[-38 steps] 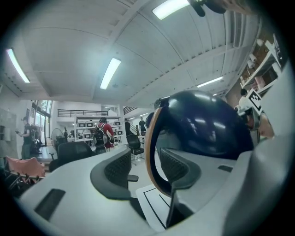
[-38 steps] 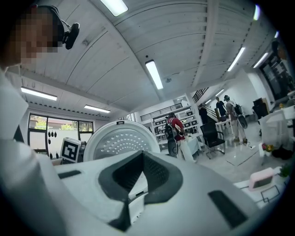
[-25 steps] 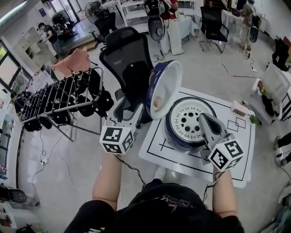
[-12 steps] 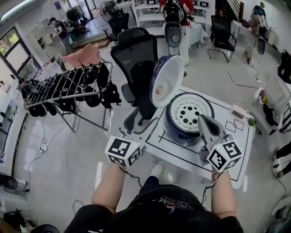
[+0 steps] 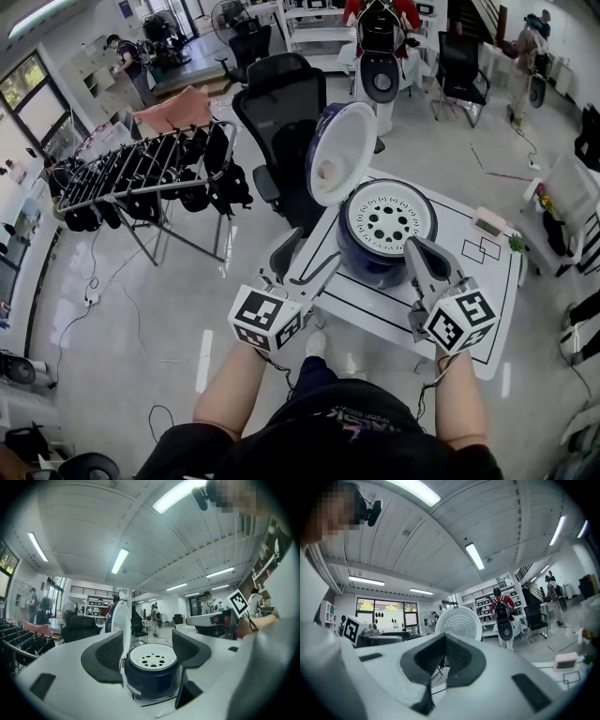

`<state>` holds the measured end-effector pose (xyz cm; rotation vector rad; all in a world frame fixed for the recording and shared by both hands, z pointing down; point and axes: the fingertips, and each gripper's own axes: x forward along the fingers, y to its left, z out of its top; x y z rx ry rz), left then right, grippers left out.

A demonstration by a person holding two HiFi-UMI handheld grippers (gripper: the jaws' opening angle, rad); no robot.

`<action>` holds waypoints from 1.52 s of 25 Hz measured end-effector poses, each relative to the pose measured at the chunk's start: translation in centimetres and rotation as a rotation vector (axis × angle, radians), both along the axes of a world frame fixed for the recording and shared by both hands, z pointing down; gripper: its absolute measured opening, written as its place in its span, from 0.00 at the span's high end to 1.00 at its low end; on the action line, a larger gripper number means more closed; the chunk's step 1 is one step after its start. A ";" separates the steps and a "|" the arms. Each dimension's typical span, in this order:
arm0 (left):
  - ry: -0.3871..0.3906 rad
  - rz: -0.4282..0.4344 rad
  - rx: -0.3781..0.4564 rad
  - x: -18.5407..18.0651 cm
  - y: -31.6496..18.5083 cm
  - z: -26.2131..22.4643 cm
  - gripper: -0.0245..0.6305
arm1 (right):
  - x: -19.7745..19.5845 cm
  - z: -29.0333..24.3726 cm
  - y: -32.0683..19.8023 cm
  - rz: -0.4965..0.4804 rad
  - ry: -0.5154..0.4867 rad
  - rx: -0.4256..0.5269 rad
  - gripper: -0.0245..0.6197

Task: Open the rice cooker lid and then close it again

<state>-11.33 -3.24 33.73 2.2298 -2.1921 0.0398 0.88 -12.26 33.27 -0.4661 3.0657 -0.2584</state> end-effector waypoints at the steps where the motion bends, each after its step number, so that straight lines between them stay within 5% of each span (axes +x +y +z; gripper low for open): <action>1: -0.001 -0.002 0.001 0.1 0.0 0.0 0.48 | 0.1 0.1 0.0 0.000 -0.001 -0.002 0.96; 19: 0.016 -0.025 -0.006 -0.7 -0.1 0.4 0.48 | -0.5 1.2 -0.4 -0.017 0.007 -0.028 0.96; 38: 0.021 -0.118 0.053 -7.5 -1.0 -2.4 0.48 | -3.8 -0.1 -2.5 -0.021 -0.007 -0.016 0.96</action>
